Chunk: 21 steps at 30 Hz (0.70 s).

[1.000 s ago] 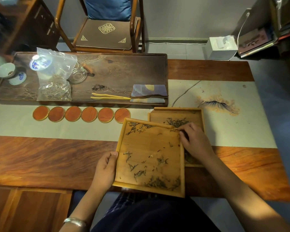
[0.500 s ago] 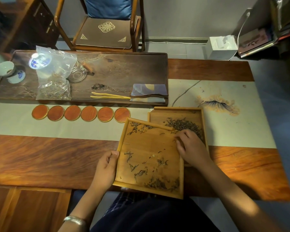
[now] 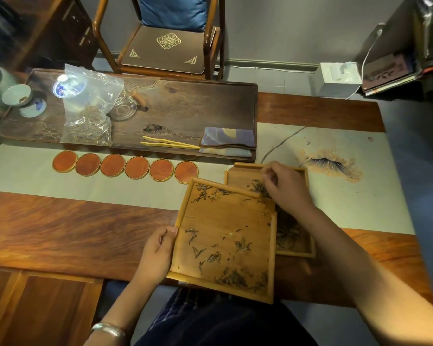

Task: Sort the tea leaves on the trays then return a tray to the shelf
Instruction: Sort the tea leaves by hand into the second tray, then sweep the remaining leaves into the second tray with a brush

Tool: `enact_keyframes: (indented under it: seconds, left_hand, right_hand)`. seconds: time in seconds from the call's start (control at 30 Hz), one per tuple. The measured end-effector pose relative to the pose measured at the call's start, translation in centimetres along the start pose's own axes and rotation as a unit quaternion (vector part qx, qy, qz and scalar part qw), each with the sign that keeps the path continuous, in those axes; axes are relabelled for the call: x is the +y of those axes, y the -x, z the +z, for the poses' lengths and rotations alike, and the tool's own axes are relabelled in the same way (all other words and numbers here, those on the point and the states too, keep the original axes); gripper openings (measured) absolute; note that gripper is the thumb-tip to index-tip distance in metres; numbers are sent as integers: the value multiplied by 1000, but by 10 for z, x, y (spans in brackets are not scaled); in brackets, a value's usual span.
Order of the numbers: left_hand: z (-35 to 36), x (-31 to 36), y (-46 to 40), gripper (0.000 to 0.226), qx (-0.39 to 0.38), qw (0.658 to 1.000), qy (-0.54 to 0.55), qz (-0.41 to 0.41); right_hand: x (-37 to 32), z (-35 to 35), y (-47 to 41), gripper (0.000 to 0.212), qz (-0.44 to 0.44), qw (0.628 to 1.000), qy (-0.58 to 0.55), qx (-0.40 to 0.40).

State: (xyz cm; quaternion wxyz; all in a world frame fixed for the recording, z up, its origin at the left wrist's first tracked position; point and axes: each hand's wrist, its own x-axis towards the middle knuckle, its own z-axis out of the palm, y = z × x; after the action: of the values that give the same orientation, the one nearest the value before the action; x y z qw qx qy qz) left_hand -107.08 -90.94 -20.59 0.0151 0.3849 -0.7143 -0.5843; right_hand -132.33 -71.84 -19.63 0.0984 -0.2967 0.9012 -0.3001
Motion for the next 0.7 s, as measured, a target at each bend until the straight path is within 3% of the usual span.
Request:
enact_keyframes:
  seconds: [0.1,0.3,0.5,0.7]
  left_hand:
    - [3,-1,1,29,5,1000,6,0]
    - [8,0,-2,30,4,1000,19,12]
    - [15,-1,-5,34,18,998,57,0]
    - [21,6,-7,29,24,997,78,-11]
  right_hand:
    - [-15,1,-33,6,-26,999,11,-17]
    - [-28,11,-103,27,-115,982,107,-101]
    - [-21,39,-135,38,-119,959,189,-174]
    - [-18,51,-157,24,-156,943,189,-224]
